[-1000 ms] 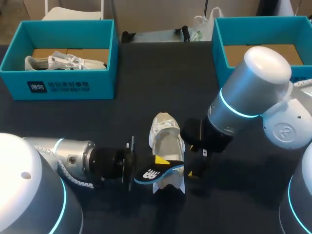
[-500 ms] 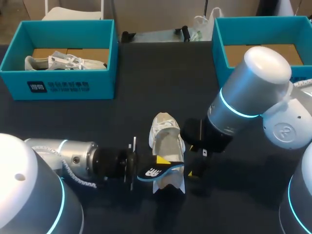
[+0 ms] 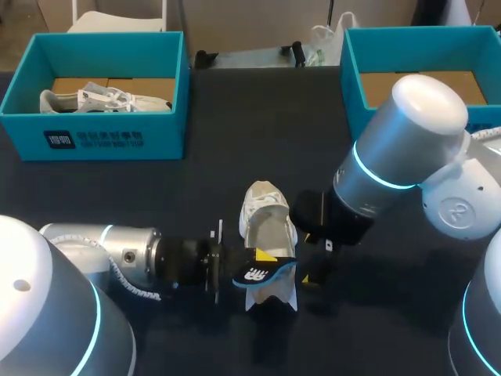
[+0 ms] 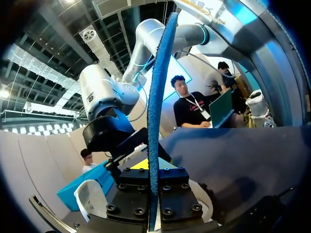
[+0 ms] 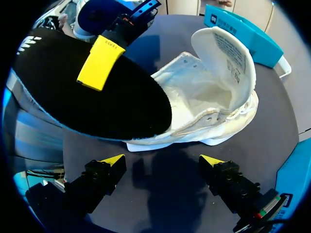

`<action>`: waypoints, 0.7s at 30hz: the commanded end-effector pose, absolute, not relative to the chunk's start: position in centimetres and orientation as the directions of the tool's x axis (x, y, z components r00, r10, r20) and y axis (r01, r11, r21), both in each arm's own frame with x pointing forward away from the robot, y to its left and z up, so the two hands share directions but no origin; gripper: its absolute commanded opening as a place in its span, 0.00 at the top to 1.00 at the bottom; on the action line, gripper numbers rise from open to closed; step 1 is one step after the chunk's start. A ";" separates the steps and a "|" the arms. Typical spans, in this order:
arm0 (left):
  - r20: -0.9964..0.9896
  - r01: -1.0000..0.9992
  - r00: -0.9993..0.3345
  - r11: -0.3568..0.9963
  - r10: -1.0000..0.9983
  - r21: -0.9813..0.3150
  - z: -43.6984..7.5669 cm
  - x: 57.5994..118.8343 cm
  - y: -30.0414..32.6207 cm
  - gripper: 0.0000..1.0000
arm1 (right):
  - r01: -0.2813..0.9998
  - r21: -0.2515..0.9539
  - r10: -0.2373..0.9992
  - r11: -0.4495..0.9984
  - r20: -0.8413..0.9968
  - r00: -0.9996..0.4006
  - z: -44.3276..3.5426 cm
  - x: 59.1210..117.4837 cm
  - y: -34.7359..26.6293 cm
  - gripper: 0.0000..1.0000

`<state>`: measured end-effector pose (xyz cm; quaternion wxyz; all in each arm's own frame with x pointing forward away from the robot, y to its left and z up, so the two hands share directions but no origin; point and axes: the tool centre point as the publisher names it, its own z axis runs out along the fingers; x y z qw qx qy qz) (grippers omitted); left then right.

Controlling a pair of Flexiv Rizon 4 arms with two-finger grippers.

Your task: Take the shoe out of the shoebox, open the shoe tongue, remove and reinsert the insole, then place the shoe into the shoebox

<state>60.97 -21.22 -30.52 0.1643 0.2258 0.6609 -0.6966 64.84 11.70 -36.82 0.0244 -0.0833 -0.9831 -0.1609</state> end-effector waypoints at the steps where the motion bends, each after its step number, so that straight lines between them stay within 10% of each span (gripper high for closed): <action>1: -0.532 0.529 -0.843 -0.066 0.073 -0.846 -31.4 61.3 -21.5 1.00 | 0.173 0.312 0.158 0.934 0.073 -0.985 -36.9 64.7 11.8 0.00; 21: -0.571 0.574 -0.818 0.038 0.075 -0.818 -34.4 64.0 -21.5 1.00 | 0.173 0.312 0.158 0.934 0.073 -0.985 -36.9 64.7 11.8 0.00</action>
